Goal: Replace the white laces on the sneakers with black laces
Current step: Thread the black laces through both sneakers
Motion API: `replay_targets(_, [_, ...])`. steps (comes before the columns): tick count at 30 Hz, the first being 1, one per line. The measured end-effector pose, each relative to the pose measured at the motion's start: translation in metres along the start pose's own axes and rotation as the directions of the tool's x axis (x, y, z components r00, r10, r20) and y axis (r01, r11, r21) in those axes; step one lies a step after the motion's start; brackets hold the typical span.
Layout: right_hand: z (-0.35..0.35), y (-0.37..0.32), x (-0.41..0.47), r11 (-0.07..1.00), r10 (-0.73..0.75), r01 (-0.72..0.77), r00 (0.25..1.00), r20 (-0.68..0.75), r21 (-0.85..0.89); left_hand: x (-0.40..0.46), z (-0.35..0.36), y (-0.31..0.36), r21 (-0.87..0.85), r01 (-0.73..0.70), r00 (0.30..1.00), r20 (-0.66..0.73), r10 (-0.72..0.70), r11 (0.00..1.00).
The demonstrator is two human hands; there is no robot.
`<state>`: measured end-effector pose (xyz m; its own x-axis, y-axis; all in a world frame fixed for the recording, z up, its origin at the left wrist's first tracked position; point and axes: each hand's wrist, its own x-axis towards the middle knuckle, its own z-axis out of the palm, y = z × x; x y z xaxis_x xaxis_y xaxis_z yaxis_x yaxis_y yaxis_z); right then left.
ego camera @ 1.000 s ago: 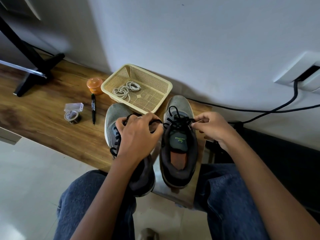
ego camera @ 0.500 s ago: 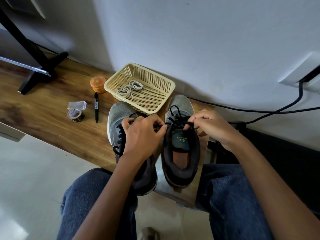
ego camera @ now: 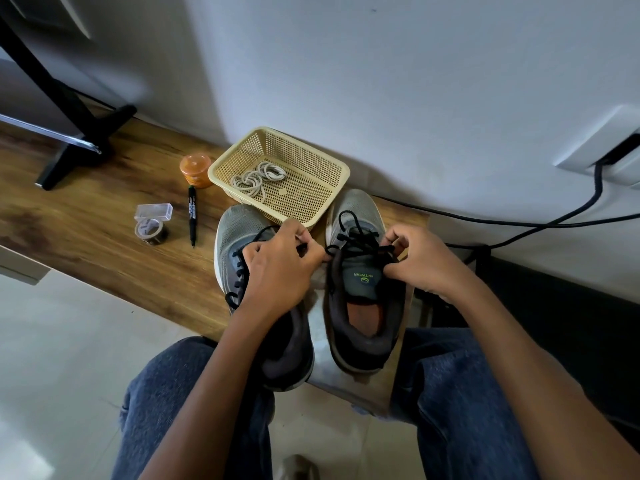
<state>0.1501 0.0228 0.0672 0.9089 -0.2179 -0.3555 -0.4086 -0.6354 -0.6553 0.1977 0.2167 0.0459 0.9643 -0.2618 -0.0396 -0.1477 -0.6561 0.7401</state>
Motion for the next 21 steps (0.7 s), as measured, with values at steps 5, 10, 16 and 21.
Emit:
replay_targets(5, [0.0010, -0.0011, -0.0003, 1.000, 0.006, -0.006, 1.000, -0.005, 0.017, -0.0019, -0.0053, 0.0070, -0.039, 0.012, 0.999, -0.051, -0.014, 0.999])
replay_targets(10, [0.0008, -0.0022, -0.0012, 1.000, -0.013, 0.012, 1.000, 0.013, 0.027, -0.0023, -0.0044, 0.0073, 0.059, 0.024, 1.000, 0.010, -0.025, 0.998])
replay_targets(16, [0.0017, -0.0022, 0.0001, 1.000, -0.023, 0.023, 1.000, 0.013, 0.012, -0.0021, -0.0014, 0.0034, 0.221, 0.036, 0.995, 0.087, -0.056, 0.975])
replay_targets(21, [0.0030, -0.0021, 0.0005, 1.000, -0.016, 0.016, 1.000, 0.004, 0.007, -0.0009, -0.0019, 0.0025, 0.235, 0.048, 0.999, 0.006, -0.051, 0.971])
